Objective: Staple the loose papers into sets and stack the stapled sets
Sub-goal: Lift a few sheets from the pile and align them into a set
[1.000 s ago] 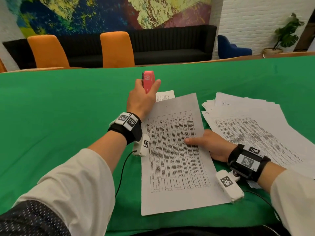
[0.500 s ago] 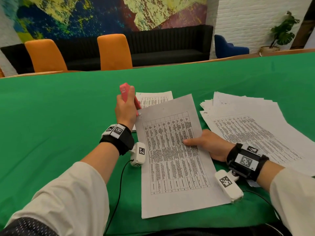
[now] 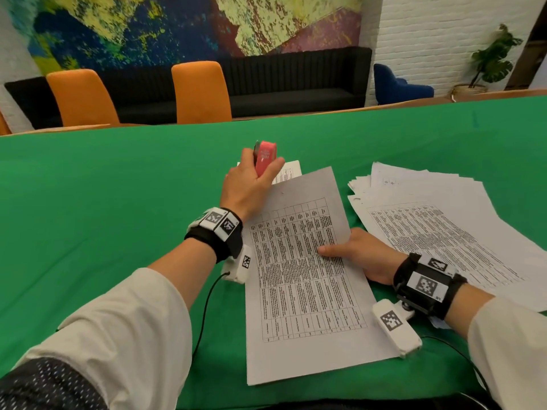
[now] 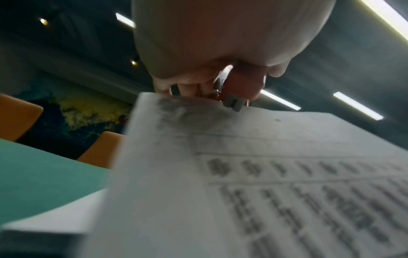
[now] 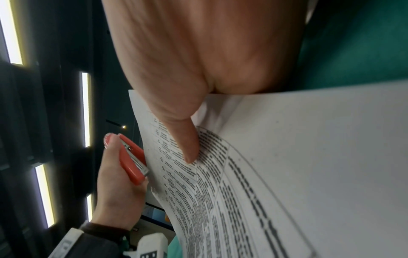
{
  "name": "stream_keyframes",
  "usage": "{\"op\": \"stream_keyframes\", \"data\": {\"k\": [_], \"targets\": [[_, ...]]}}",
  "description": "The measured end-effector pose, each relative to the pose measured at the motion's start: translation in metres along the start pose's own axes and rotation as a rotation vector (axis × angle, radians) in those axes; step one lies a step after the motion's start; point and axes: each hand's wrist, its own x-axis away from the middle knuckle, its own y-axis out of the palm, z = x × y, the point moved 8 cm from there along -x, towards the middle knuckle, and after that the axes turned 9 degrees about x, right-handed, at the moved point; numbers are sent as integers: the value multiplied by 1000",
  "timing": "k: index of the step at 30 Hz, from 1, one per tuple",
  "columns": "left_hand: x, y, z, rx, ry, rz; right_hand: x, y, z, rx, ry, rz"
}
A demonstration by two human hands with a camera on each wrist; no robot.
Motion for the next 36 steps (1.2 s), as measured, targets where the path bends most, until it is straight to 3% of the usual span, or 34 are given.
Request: {"op": "stream_keyframes", "data": {"k": [3,11,15,25,36], "targets": [[4,-11,-24,42,-96,25,-1,-1,1,-8,4,-7],[30,-27,-93,453,-425,248,1,0,-2,-40,0,-17],[36,-17,-91,502,-416,227,2,0,-3,-33,3,-11],[32,-15,-81,344,-369,223,0,-1,0,-29,13,6],[39,-16,-81,497,-439,307,-2,-1,2,-40,2,-10]]}}
